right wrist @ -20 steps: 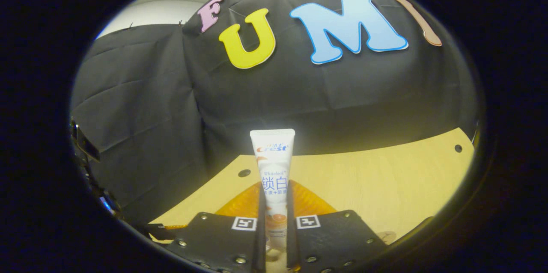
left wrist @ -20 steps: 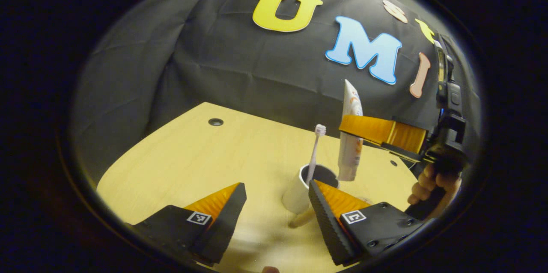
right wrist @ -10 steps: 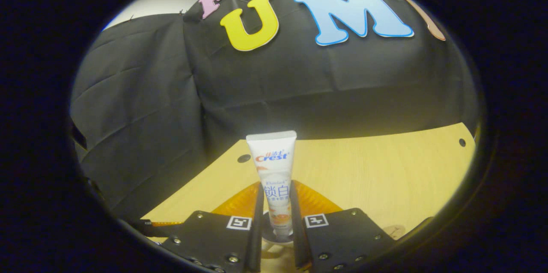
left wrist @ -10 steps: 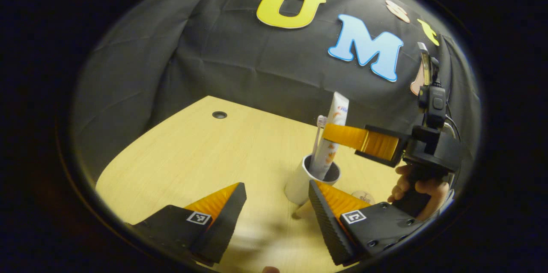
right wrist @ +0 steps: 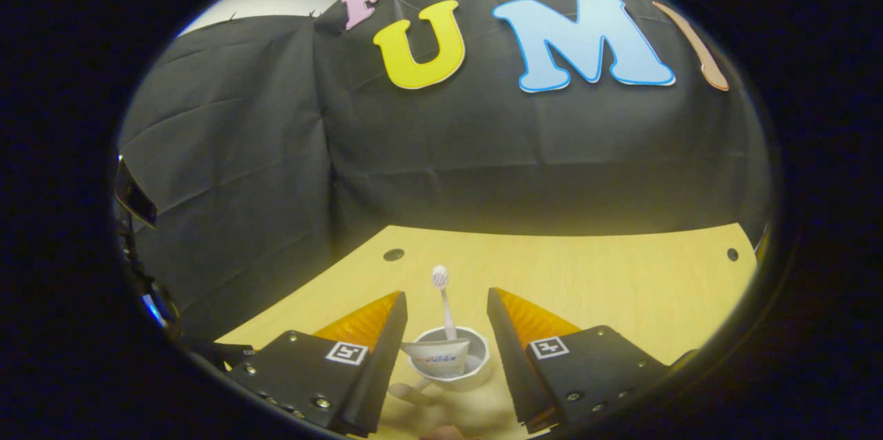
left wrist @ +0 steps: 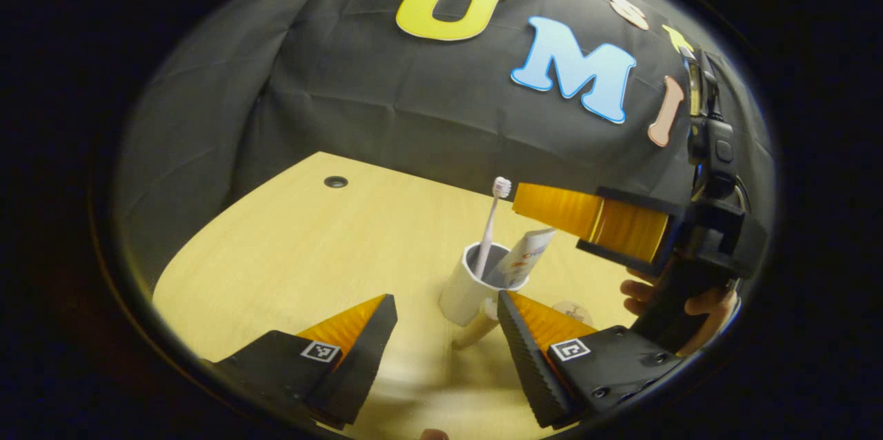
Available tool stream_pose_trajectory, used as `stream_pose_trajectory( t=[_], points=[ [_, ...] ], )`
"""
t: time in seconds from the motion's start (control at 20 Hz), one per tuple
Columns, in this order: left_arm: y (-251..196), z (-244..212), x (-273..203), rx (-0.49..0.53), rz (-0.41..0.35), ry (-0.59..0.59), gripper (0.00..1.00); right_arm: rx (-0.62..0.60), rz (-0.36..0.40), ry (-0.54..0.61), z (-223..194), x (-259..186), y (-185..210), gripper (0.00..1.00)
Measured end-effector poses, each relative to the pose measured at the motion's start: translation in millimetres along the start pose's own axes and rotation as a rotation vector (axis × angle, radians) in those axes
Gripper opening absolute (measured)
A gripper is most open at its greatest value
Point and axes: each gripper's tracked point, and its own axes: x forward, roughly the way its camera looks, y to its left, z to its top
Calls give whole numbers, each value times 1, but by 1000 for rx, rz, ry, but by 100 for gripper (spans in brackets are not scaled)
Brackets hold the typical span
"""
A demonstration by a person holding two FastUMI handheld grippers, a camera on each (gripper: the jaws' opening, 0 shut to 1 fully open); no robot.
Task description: Put the toothbrush and toothpaste on the desktop into the cup, then pick up the cup and place it on the coaster on the desktop.
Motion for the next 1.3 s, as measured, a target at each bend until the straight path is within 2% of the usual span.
stream_pose_trajectory(
  t=[0.05, 0.15, 0.2, 0.45, 0.5, 0.6, 0.65, 0.75, 0.8, 0.95, 1.05, 1.15, 1.3],
  points=[
    [-5, -1, 0, 8, -11, 7, 99, 3, -9, -4, 3, -5, -4, 70],
    [-15, -3, 3, 30, -29, 27, 99, 9, -26, -14, 10, -15, -11, 70],
    [-19, -7, 5, 45, -37, 42, 95, 13, -37, -19, 15, -20, -15, 70],
    [-35, -21, 24, 123, -70, 139, 99, 22, -108, -27, 28, -46, -43, 70],
    [-37, -25, 28, 126, -78, 160, 95, 25, -122, -24, 30, -51, -49, 70],
    [-43, -29, 41, 118, -88, 194, 99, 38, -150, -16, 30, -60, -63, 70],
    [-43, -31, 48, 116, -83, 215, 99, 45, -165, -14, 30, -65, -69, 70],
    [-39, -39, 61, 114, -60, 256, 91, 55, -199, -6, 30, -74, -83, 70],
    [-36, -44, 67, 115, -47, 279, 94, 61, -213, -1, 29, -77, -90, 70],
    [-22, -61, 83, 142, -11, 364, 94, 66, -247, 17, 23, -86, -104, 70],
    [-18, -71, 92, 160, -1, 413, 97, 67, -261, 28, 17, -90, -111, 70],
    [-14, -76, 97, 175, -1, 446, 96, 79, -258, 42, 11, -89, -112, 70],
    [-18, -81, 101, 184, 9, 470, 75, 85, -260, 67, 1, -91, -113, 70]
  ],
)
